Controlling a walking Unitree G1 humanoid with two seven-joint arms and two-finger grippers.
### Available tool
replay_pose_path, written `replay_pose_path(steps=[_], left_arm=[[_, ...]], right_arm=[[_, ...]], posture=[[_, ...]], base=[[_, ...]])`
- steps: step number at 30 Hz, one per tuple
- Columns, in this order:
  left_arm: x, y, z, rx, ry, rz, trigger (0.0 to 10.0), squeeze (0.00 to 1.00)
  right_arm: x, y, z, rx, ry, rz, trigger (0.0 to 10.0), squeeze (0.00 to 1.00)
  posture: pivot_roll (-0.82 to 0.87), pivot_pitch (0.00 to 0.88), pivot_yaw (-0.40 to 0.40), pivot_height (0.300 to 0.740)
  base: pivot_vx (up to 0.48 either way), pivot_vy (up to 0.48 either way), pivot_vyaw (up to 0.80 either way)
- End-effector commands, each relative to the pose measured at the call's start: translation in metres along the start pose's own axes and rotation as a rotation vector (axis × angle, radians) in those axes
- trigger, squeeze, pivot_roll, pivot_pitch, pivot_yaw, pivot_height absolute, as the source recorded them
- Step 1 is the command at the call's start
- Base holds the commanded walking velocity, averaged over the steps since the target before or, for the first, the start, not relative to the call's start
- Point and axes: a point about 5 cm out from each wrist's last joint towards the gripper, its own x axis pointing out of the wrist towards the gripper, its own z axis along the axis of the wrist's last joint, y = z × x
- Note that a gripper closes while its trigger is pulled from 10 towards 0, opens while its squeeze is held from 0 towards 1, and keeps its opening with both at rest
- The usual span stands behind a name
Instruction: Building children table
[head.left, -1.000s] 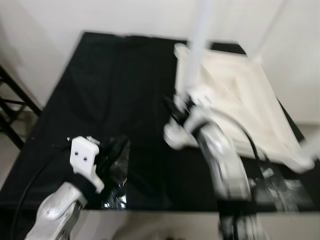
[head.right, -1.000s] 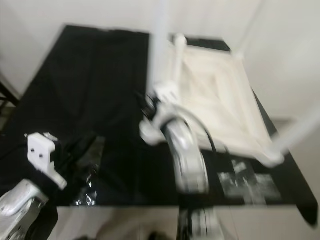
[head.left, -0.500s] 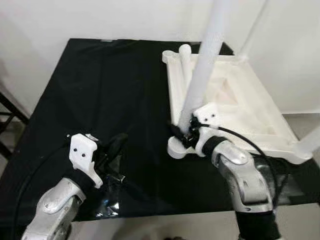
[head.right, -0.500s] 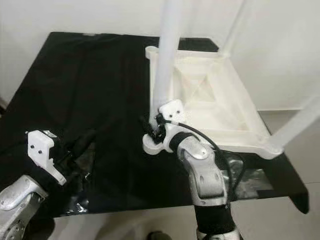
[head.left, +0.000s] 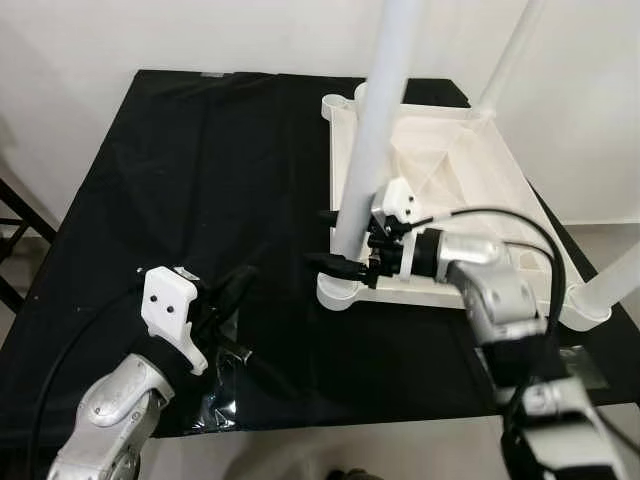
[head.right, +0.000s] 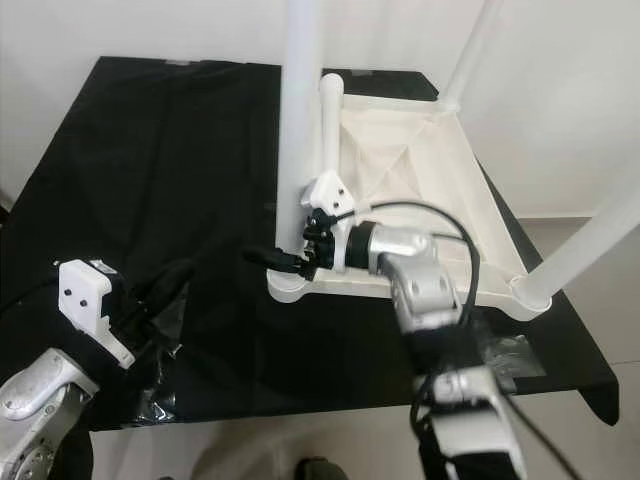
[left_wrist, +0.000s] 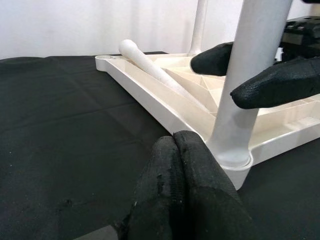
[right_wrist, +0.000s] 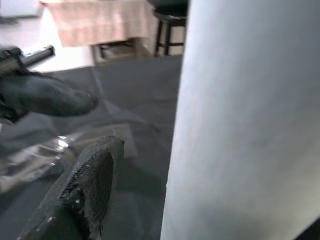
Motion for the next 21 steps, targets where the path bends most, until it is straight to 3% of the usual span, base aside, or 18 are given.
replay_pose_path(steps=[1, 3, 4, 16, 19, 20, 21], left_arm=[[-0.002, -0.002, -0.005, -0.008, 0.017, -0.005, 10.0, 0.00], [-0.002, -0.003, -0.005, -0.007, 0.016, -0.004, 10.0, 0.00], [-0.002, -0.003, -0.005, -0.007, 0.016, -0.004, 10.0, 0.00], [-0.001, -0.005, -0.004, -0.005, 0.012, -0.004, 10.0, 0.00], [-0.001, -0.005, -0.004, -0.005, 0.010, -0.005, 10.0, 0.00], [-0.001, -0.004, -0.004, -0.003, 0.010, -0.005, 10.0, 0.00], [-0.001, -0.004, -0.004, -0.003, 0.010, -0.005, 10.0, 0.00]], right_arm=[[0.006, -0.006, 0.002, 0.012, -0.005, 0.057, 6.4, 0.00], [0.007, -0.011, 0.004, 0.017, -0.006, 0.059, 6.4, 0.00], [0.008, -0.014, 0.005, 0.033, -0.004, 0.073, 0.0, 0.00], [0.008, -0.023, -0.001, 0.072, -0.036, 0.098, 0.0, 0.00], [0.008, -0.020, -0.015, 0.084, -0.026, -0.009, 0.0, 0.00], [0.011, -0.017, -0.024, 0.099, -0.010, -0.129, 0.0, 0.00], [0.011, -0.017, -0.024, 0.099, -0.010, -0.129, 0.0, 0.00]], posture=[[0.07, 0.102, -0.110, 0.740], [0.07, 0.103, -0.111, 0.740], [0.07, 0.105, -0.113, 0.740], [0.06, 0.117, -0.123, 0.740], [0.05, 0.120, -0.131, 0.740], [0.04, 0.121, -0.135, 0.740], [0.04, 0.121, -0.135, 0.740]], base=[[0.000, 0.000, 0.00], [0.000, 0.000, 0.00], [0.000, 0.000, 0.00], [0.000, 0.000, 0.00], [0.000, 0.000, 0.00], [0.000, 0.000, 0.00], [0.000, 0.000, 0.00]])
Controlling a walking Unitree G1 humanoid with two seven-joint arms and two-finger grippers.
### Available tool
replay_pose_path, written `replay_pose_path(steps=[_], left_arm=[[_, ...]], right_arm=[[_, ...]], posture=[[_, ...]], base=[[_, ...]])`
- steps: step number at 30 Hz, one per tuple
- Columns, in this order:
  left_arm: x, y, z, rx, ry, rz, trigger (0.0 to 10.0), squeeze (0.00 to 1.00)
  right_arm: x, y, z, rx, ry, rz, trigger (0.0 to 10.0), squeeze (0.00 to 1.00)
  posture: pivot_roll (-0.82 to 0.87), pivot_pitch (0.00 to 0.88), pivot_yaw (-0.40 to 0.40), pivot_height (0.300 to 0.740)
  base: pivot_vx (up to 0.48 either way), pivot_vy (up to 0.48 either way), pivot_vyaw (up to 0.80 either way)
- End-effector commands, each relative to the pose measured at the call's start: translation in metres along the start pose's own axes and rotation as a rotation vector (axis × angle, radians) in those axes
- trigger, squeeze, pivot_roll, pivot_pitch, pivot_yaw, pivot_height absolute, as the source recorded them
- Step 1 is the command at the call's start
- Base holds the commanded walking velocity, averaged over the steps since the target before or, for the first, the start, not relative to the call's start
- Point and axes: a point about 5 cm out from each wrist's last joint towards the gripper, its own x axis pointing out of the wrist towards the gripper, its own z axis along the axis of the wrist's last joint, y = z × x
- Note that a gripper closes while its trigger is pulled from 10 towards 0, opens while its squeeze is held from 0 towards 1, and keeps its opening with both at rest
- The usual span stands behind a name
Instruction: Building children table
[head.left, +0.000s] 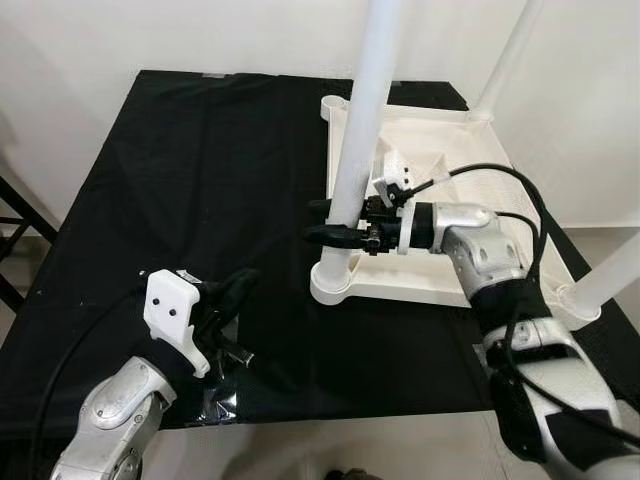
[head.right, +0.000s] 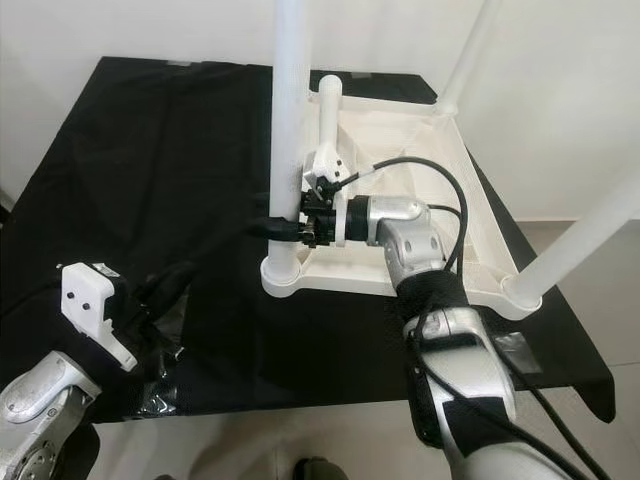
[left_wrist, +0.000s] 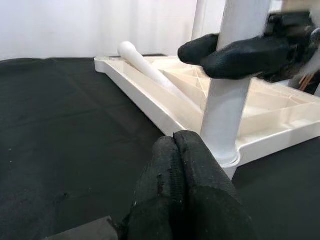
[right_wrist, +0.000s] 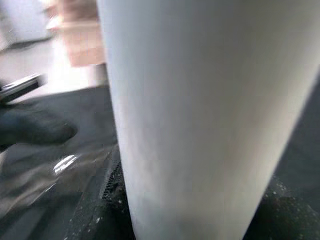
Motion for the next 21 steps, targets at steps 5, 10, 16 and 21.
replay_pose_path(steps=[5, 10, 16, 21], left_arm=[[-0.002, 0.001, -0.002, 0.002, 0.010, 0.002, 10.0, 0.00], [-0.002, 0.002, -0.003, 0.001, 0.017, -0.003, 10.0, 0.00], [-0.001, 0.003, -0.003, 0.000, 0.017, -0.008, 10.0, 0.00], [0.000, 0.003, -0.003, 0.004, 0.015, 0.002, 10.0, 0.00]], right_arm=[[0.004, 0.046, -0.049, 0.170, 0.138, -0.722, 0.0, 0.00], [0.017, 0.063, -0.044, 0.099, 0.133, -0.651, 0.0, 0.00], [0.022, 0.052, -0.041, 0.108, 0.128, -0.629, 10.0, 0.00], [0.029, 0.043, -0.032, 0.090, 0.110, -0.490, 10.0, 1.00]], posture=[[0.03, 0.140, -0.119, 0.740], [0.03, 0.128, -0.109, 0.740], [0.03, 0.129, -0.113, 0.740], [0.04, 0.122, -0.109, 0.740]], base=[[0.000, 0.000, 0.00], [0.000, 0.000, 0.00], [0.000, 0.000, 0.00], [0.000, 0.000, 0.00]])
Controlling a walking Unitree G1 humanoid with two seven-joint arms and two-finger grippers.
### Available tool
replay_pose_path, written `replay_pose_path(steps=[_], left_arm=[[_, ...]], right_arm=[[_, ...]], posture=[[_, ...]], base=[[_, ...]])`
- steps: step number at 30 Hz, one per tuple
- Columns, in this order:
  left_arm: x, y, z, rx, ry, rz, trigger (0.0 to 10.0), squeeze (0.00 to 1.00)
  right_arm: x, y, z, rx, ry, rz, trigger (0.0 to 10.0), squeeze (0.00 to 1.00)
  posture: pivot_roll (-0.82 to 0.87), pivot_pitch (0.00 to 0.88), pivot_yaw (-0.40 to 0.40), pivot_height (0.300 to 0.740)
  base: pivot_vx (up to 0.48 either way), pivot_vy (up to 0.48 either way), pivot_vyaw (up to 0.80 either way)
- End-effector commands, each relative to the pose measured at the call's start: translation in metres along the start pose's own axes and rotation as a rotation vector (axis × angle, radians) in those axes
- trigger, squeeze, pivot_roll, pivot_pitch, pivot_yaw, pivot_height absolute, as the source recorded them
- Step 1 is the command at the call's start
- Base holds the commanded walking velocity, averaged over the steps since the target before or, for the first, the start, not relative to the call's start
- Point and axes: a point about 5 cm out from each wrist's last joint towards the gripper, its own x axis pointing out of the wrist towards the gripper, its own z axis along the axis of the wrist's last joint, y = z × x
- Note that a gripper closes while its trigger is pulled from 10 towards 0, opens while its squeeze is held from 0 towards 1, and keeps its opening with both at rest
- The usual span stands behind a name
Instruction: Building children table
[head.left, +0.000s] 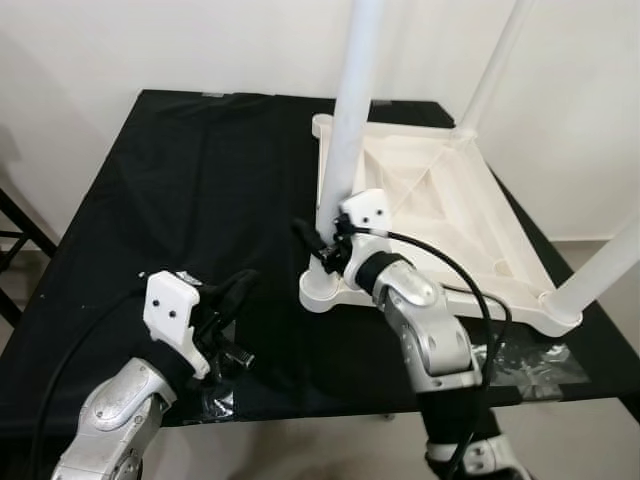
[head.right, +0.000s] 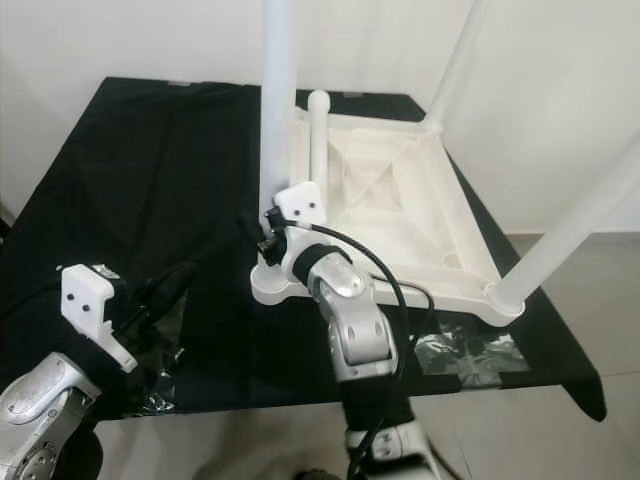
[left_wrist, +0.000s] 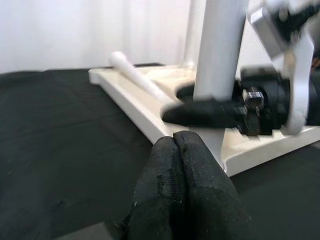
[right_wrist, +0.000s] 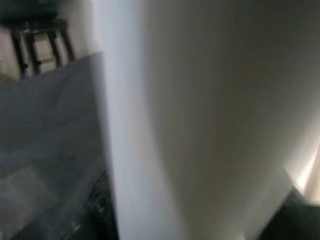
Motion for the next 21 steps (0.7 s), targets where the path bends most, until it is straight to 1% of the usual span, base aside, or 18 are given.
replay_pose_path(steps=[1, 2, 3, 4, 5, 6, 7, 8, 9, 10, 13, 14, 15, 18, 19, 20, 21], left_arm=[[0.000, 0.000, -0.004, -0.002, 0.022, 0.000, 10.0, 0.00], [0.000, 0.000, -0.004, -0.002, 0.023, -0.001, 10.0, 0.00], [0.000, 0.000, -0.004, -0.002, 0.024, -0.003, 10.0, 0.00], [0.000, 0.000, -0.004, -0.002, 0.024, -0.004, 10.0, 0.00], [0.000, 0.000, -0.004, -0.002, 0.024, -0.004, 10.0, 0.00], [0.000, 0.000, -0.004, -0.003, 0.024, -0.005, 10.0, 0.00], [0.001, -0.001, -0.004, -0.003, 0.024, -0.005, 10.0, 0.00], [0.001, -0.001, -0.004, -0.003, 0.024, -0.005, 10.0, 0.00], [0.001, -0.001, -0.004, -0.004, 0.023, -0.005, 10.0, 0.00], [0.001, -0.001, -0.004, -0.004, 0.023, -0.005, 10.0, 0.00], [0.001, -0.002, -0.004, -0.005, 0.023, -0.006, 10.0, 0.00], [0.001, -0.002, -0.004, -0.005, 0.023, -0.007, 10.0, 0.00], [0.000, -0.003, -0.004, -0.006, 0.023, -0.006, 10.0, 0.00], [0.000, -0.003, -0.004, -0.006, 0.022, -0.006, 10.0, 0.00], [0.000, -0.003, -0.004, -0.006, 0.022, -0.006, 10.0, 0.00], [0.000, -0.003, -0.004, -0.006, 0.022, -0.006, 10.0, 0.00], [0.000, -0.004, -0.004, -0.006, 0.022, -0.006, 10.0, 0.00]], right_arm=[[0.004, 0.002, 0.002, -0.001, 0.004, 0.056, 10.0, 1.00], [0.005, 0.002, 0.009, -0.010, -0.015, 0.119, 10.0, 1.00], [0.006, 0.002, 0.018, -0.038, -0.041, 0.212, 10.0, 1.00], [0.007, 0.000, 0.028, -0.078, -0.076, 0.305, 10.0, 0.59], [0.007, 0.000, 0.028, -0.078, -0.076, 0.305, 10.0, 0.59], [0.005, -0.001, 0.034, -0.105, -0.094, 0.347, 10.0, 0.59], [0.004, -0.003, 0.040, -0.139, -0.115, 0.408, 10.0, 0.00], [0.004, -0.003, 0.040, -0.139, -0.115, 0.408, 10.0, 0.00], [0.005, -0.008, 0.045, -0.145, -0.121, 0.464, 10.0, 0.00], [0.005, -0.008, 0.045, -0.145, -0.121, 0.464, 10.0, 0.00], [0.012, -0.018, 0.053, -0.183, -0.120, 0.583, 10.0, 0.00], [0.014, -0.020, 0.055, -0.186, -0.112, 0.615, 10.0, 0.00], [0.017, -0.023, 0.056, -0.171, -0.103, 0.643, 10.0, 0.00], [0.018, -0.025, 0.058, -0.159, -0.098, 0.661, 10.0, 0.00], [0.020, -0.027, 0.059, -0.145, -0.098, 0.667, 4.2, 0.00], [0.020, -0.027, 0.059, -0.145, -0.098, 0.667, 4.2, 0.00], [0.021, -0.029, 0.059, -0.132, -0.094, 0.685, 0.0, 0.00]], posture=[[0.04, 0.122, -0.109, 0.740], [0.04, 0.122, -0.109, 0.740], [0.05, 0.122, -0.109, 0.740], [0.05, 0.122, -0.109, 0.740], [0.05, 0.122, -0.109, 0.740], [0.05, 0.122, -0.109, 0.740], [0.06, 0.121, -0.109, 0.740], [0.06, 0.121, -0.109, 0.740], [0.07, 0.121, -0.112, 0.740], [0.07, 0.121, -0.112, 0.740], [0.08, 0.124, -0.116, 0.740], [0.08, 0.124, -0.116, 0.740], [0.08, 0.128, -0.115, 0.740], [0.08, 0.128, -0.115, 0.740], [0.09, 0.129, -0.117, 0.740], [0.09, 0.129, -0.117, 0.740], [0.09, 0.131, -0.118, 0.740]], base=[[0.000, 0.000, 0.00], [0.000, 0.000, 0.00], [0.000, 0.000, 0.00], [0.000, 0.000, 0.00], [0.000, 0.000, 0.00], [0.000, 0.000, 0.00], [0.000, 0.000, 0.00], [0.000, 0.000, 0.00], [0.000, 0.000, 0.00], [0.000, 0.000, 0.00], [0.000, 0.000, 0.00], [0.000, 0.000, 0.00], [0.000, 0.000, 0.00], [0.000, 0.000, 0.00], [0.000, 0.000, 0.00], [0.000, 0.000, 0.00], [0.000, 0.000, 0.00]])
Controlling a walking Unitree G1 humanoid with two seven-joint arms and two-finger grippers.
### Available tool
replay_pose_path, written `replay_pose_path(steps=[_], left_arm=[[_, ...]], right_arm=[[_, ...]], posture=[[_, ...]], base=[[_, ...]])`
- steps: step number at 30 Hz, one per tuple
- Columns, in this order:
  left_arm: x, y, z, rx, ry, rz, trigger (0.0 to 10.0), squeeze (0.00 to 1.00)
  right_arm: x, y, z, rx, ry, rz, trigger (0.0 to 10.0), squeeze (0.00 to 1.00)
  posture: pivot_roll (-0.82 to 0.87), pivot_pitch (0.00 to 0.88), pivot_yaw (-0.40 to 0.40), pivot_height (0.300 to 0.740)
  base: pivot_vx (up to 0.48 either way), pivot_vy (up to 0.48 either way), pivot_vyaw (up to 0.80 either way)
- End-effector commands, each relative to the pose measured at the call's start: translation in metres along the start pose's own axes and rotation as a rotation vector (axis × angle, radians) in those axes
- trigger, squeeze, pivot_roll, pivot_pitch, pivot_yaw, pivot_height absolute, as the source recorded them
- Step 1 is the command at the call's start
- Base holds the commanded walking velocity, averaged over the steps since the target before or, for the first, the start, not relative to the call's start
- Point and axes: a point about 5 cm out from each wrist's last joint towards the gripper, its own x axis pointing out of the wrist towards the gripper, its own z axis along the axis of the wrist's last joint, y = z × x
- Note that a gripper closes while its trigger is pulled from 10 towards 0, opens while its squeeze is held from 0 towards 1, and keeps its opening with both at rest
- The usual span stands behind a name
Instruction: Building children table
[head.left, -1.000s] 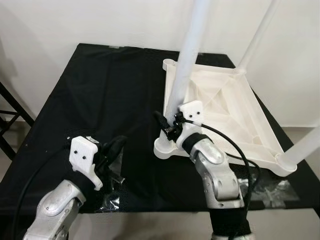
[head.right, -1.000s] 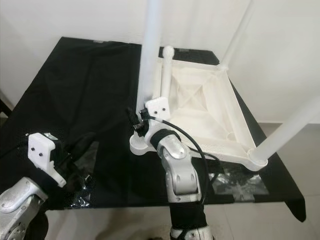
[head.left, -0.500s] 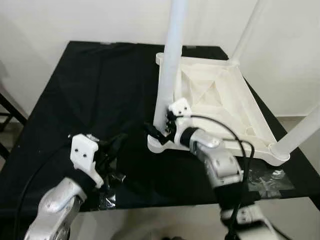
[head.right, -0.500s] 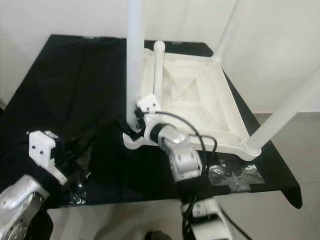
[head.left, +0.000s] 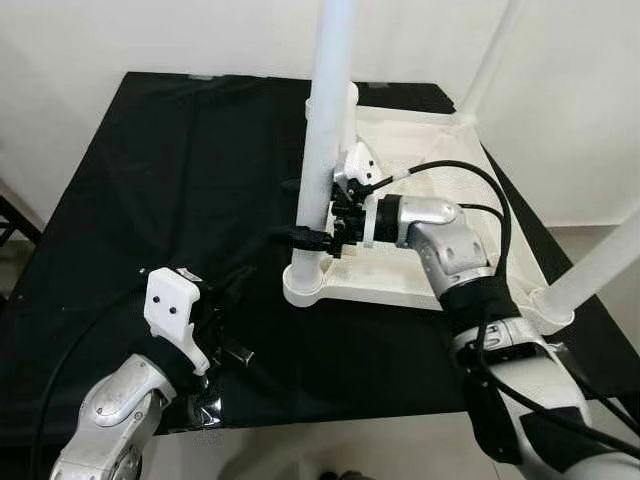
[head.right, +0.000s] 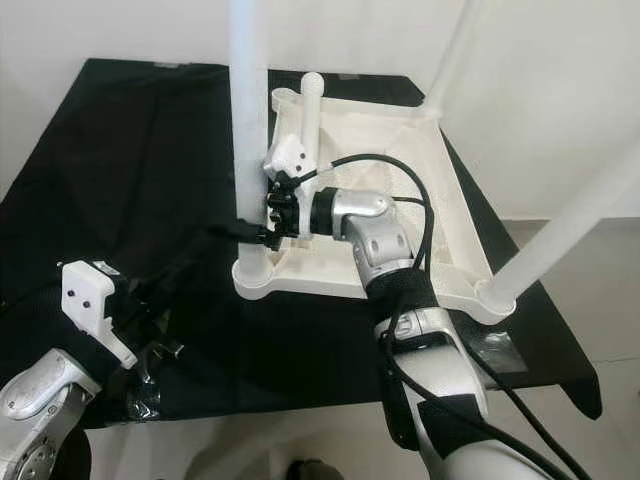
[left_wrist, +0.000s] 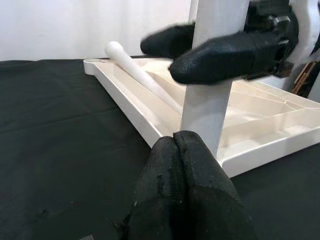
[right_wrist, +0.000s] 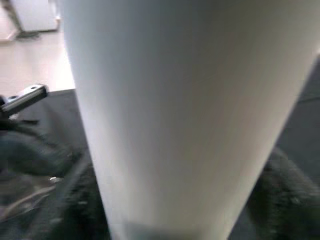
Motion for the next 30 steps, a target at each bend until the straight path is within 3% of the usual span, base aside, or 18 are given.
replay_pose_path(steps=[1, 8, 15, 18, 20, 21, 22, 24, 25, 27, 30], left_arm=[[-0.002, -0.003, -0.003, -0.005, 0.019, -0.005, 10.0, 0.00], [-0.002, -0.003, -0.002, -0.008, 0.020, -0.005, 10.0, 0.00], [-0.004, -0.004, -0.003, -0.009, 0.021, -0.007, 10.0, 0.00], [-0.004, -0.003, -0.004, -0.010, 0.024, -0.008, 10.0, 0.00], [-0.004, -0.003, -0.004, -0.010, 0.024, -0.008, 10.0, 0.00], [-0.005, -0.002, -0.004, -0.008, 0.025, -0.006, 10.0, 0.00], [-0.005, -0.002, -0.004, -0.007, 0.025, -0.004, 10.0, 0.00], [-0.005, -0.002, -0.004, -0.007, 0.025, -0.004, 10.0, 0.00], [-0.006, -0.001, -0.004, -0.006, 0.028, -0.003, 10.0, 0.00], [-0.006, 0.000, -0.005, -0.005, 0.029, -0.003, 10.0, 0.00], [-0.004, 0.000, -0.006, -0.006, 0.034, -0.016, 10.0, 0.00]], right_arm=[[0.000, -0.002, 0.003, -0.002, -0.001, 0.042, 0.0, 0.00], [-0.004, -0.004, -0.002, 0.019, 0.003, 0.057, 0.0, 0.00], [-0.017, -0.005, -0.017, -0.013, -0.001, -0.043, 0.0, 0.00], [-0.021, 0.000, -0.029, -0.019, 0.033, -0.245, 0.0, 0.00], [-0.021, 0.000, -0.029, -0.019, 0.033, -0.245, 0.0, 0.00], [-0.015, 0.026, -0.050, 0.033, 0.084, -0.505, 0.0, 0.00], [-0.016, 0.043, -0.059, 0.076, 0.106, -0.651, 0.0, 0.00], [-0.016, 0.043, -0.059, 0.076, 0.106, -0.651, 0.0, 0.00], [-0.018, 0.058, -0.066, 0.105, 0.131, -0.754, 0.0, 0.00], [-0.019, 0.066, -0.070, 0.119, 0.142, -0.800, 0.0, 0.00], [-0.020, 0.061, -0.070, 0.086, 0.153, -0.804, 0.0, 0.00]], posture=[[0.09, 0.133, -0.119, 0.740], [0.09, 0.136, -0.117, 0.740], [0.07, 0.134, -0.111, 0.740], [0.06, 0.131, -0.117, 0.740], [0.06, 0.131, -0.117, 0.740], [0.05, 0.131, -0.115, 0.740], [0.05, 0.131, -0.115, 0.740], [0.05, 0.131, -0.115, 0.740], [0.04, 0.119, -0.102, 0.740], [0.04, 0.116, -0.101, 0.740], [0.04, 0.114, -0.102, 0.740]], base=[[0.000, 0.000, 0.00], [0.000, 0.000, 0.00], [0.000, 0.000, 0.00], [0.000, 0.000, 0.00], [0.000, 0.000, 0.00], [0.000, 0.000, 0.00], [0.000, 0.000, 0.00], [0.000, 0.000, 0.00], [0.000, 0.000, 0.00], [0.000, 0.000, 0.00], [0.000, 0.000, 0.00]])
